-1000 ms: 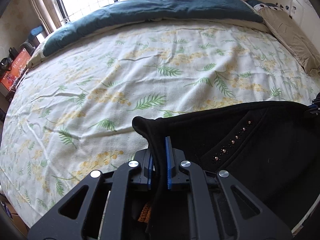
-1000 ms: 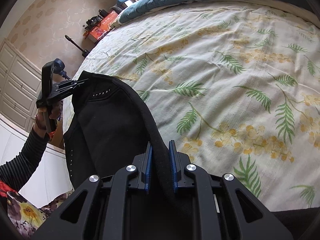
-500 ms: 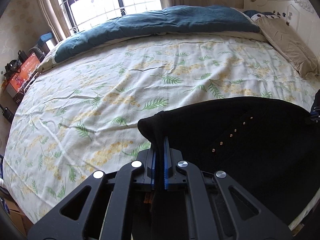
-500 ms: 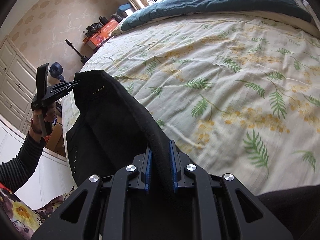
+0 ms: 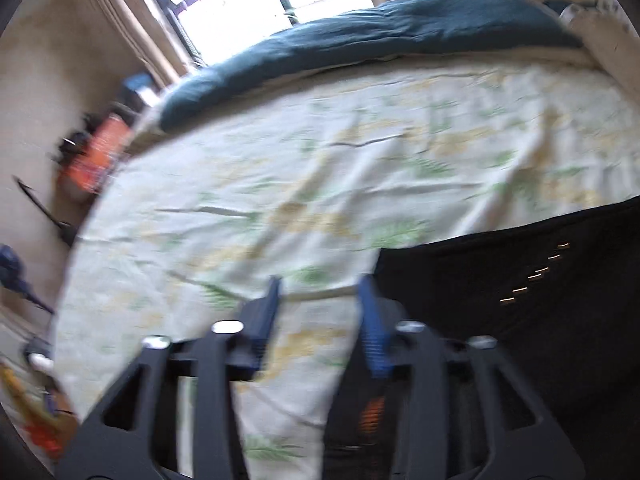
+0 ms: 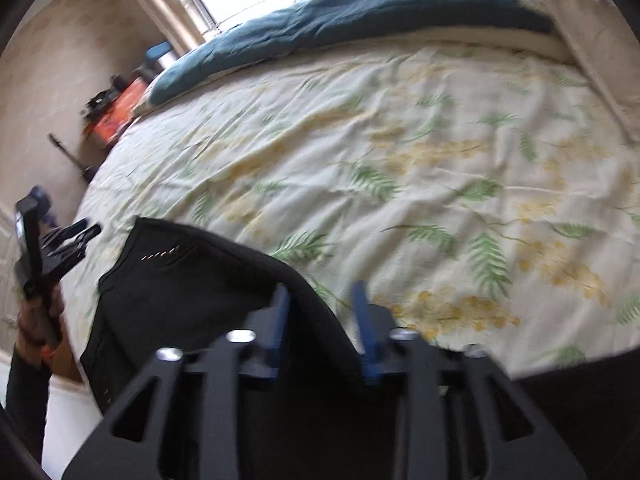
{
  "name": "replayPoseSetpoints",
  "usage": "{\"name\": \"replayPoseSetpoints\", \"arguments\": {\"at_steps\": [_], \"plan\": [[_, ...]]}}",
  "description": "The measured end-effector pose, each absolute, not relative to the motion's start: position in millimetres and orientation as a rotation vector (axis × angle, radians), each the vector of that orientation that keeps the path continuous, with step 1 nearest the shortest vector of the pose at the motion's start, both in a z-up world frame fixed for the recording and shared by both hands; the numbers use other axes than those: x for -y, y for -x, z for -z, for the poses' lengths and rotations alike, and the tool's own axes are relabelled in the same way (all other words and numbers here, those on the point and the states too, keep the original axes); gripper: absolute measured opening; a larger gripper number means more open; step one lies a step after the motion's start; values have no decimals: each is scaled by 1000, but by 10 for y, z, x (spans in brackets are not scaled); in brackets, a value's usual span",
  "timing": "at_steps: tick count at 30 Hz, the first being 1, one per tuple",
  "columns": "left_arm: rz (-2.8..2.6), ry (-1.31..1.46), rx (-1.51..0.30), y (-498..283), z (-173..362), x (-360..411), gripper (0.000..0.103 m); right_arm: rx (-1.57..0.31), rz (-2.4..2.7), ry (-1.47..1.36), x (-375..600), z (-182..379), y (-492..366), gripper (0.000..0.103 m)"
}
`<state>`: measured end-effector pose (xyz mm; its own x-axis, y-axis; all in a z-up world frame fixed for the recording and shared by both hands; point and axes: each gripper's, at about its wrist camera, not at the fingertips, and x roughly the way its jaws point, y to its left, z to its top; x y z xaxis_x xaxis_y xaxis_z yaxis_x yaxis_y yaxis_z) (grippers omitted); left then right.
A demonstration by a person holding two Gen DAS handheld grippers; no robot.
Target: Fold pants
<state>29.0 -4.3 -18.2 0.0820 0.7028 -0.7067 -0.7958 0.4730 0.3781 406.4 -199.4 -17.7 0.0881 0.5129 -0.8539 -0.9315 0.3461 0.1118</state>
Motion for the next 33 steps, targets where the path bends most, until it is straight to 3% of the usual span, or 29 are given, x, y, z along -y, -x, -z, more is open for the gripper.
{"name": "replayPoseSetpoints", "arguments": {"at_steps": [2,6,13,19,33], "plan": [[-1137,66,-945,-187,155,237,68,-856,-1155,516,2169,56,-3893,72],[-1139,-27,-930,-69,97,795,91,-779,-1242,418,2680,-56,-3431,79],[-979,243,-868,-4,93,1785,94,-870,-1236,331,3401,203,-2845,80],[-943,240,-857,-66,140,2492,94,-879,-1192,372,3787,355,-2573,80],[-924,307,-765,-19,55,3012,94,-888,-1131,345,4302,408,-2398,80]]}}
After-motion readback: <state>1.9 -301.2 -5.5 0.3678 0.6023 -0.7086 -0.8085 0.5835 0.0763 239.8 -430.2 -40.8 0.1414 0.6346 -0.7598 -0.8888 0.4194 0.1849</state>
